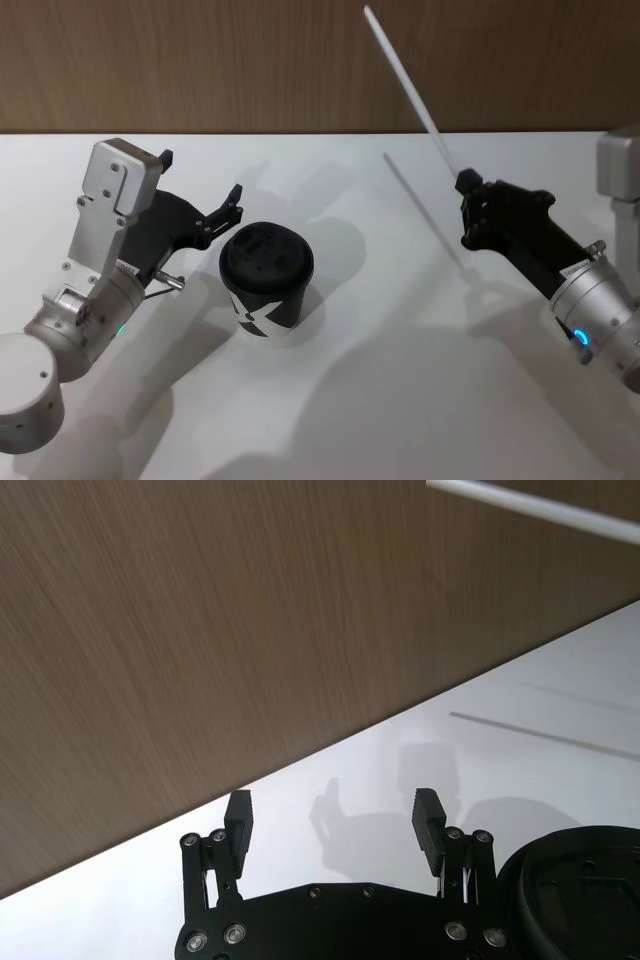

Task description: Pick up the straw with one hand, pass it to the other hand, and insert it into the cup.

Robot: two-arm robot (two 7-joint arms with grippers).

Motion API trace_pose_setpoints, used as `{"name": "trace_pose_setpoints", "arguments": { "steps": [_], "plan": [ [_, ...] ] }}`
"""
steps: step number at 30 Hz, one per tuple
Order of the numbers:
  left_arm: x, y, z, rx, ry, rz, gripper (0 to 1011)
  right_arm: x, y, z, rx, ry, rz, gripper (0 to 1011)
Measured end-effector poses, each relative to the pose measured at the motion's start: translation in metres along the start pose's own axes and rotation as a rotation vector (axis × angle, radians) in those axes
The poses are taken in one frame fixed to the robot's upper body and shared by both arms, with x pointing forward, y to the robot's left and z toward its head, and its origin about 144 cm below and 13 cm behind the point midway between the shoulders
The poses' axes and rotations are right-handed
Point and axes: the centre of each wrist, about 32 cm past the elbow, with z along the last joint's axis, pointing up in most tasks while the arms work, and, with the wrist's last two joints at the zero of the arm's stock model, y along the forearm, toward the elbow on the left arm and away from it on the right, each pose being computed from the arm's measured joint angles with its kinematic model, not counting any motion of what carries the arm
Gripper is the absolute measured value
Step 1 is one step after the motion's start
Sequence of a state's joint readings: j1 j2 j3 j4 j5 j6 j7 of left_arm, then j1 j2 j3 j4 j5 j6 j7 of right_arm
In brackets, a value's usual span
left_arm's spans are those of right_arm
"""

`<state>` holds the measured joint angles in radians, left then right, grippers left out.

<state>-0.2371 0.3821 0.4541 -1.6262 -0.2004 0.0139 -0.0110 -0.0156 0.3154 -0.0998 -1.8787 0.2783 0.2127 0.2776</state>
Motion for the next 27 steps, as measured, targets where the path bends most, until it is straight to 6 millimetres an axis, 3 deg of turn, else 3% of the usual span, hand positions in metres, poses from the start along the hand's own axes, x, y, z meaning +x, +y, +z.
{"name": "trace_pose_setpoints", "arguments": {
  "steps": [27],
  "plan": [
    [0.023, 0.006, 0.039, -0.112, 0.189, -0.209, 1003, -0.018, -0.013, 0.018, 0.158, 0.148, 0.090, 0]
  ]
}}
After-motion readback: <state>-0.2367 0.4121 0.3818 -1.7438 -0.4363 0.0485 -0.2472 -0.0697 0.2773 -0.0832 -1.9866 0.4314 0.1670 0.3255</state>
